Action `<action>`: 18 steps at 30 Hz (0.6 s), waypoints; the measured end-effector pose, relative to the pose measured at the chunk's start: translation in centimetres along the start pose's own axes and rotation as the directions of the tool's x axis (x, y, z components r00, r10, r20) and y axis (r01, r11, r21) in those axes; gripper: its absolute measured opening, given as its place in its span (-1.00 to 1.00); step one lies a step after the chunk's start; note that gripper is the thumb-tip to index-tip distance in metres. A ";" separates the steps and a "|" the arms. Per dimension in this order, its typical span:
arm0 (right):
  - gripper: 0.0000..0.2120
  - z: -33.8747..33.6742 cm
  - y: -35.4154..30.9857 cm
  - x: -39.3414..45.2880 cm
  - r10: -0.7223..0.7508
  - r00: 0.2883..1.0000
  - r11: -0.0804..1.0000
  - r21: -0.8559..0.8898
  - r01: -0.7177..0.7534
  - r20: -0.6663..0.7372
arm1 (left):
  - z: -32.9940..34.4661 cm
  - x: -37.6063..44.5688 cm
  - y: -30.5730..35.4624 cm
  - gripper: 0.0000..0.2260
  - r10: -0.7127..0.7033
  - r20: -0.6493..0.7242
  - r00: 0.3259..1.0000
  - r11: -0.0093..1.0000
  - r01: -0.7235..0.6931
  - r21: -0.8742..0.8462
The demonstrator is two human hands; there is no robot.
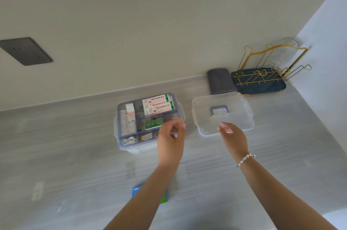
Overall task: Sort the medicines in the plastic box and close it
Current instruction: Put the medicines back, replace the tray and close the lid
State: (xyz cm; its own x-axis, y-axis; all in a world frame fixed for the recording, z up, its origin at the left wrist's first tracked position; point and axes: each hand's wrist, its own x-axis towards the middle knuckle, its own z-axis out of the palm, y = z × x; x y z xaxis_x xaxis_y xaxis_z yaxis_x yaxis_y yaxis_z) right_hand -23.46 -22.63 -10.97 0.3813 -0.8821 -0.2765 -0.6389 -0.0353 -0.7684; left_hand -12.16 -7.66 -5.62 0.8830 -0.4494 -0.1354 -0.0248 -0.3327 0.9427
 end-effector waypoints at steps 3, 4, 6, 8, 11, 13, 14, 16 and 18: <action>-0.67 -2.6 2.6 1.8 0.041 0.999 0.997 -0.064 -0.042 -0.022 | 4.7 -1.4 -0.4 -0.86 -0.031 0.122 0.992 0.999 0.028 0.028; -0.64 -3.4 3.4 2.4 0.047 0.999 0.995 -0.091 -0.048 -0.020 | 6.1 -1.7 -0.7 -0.85 -0.052 0.149 0.987 0.998 0.046 0.042; -0.57 -4.6 4.7 3.6 0.064 0.998 0.988 -0.139 -0.064 -0.006 | 8.5 -1.8 -1.6 -0.80 -0.111 0.183 0.977 0.992 0.099 0.073; -0.50 -5.3 5.5 4.7 0.097 0.995 0.983 -0.157 -0.093 0.018 | 10.2 -1.5 -2.6 -0.74 -0.174 0.193 0.966 0.982 0.156 0.105; -0.41 -5.9 6.3 6.3 0.139 0.989 0.977 -0.173 -0.127 0.057 | 11.7 -0.6 -4.2 -0.64 -0.235 0.162 0.958 0.965 0.209 0.161; -0.38 -6.3 6.6 7.2 0.150 0.985 0.974 -0.182 -0.132 0.090 | 12.2 0.0 -4.9 -0.56 -0.251 0.151 0.956 0.954 0.217 0.208; -0.36 -6.5 6.7 7.5 0.162 0.980 0.976 -0.164 -0.142 0.118 | 12.3 0.2 -5.2 -0.52 -0.266 0.161 0.950 0.948 0.228 0.220; -0.35 -6.7 6.7 7.9 0.174 0.968 0.982 -0.104 -0.158 0.180 | 12.6 0.7 -5.4 -0.44 -0.295 0.199 0.935 0.942 0.249 0.224; -0.38 -6.8 6.9 8.0 0.150 0.970 0.988 -0.060 -0.141 0.191 | 12.8 1.1 -5.4 -0.41 -0.318 0.219 0.922 0.938 0.272 0.216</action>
State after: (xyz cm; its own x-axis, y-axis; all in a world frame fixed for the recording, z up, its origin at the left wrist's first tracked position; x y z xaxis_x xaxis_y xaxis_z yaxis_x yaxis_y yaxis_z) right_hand -29.35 -33.17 -14.56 0.4019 -0.7710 -0.4939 -0.7252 0.0613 -0.6858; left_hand -17.08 -16.93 -14.80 0.7197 -0.4905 -0.4914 0.1154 -0.6134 0.7813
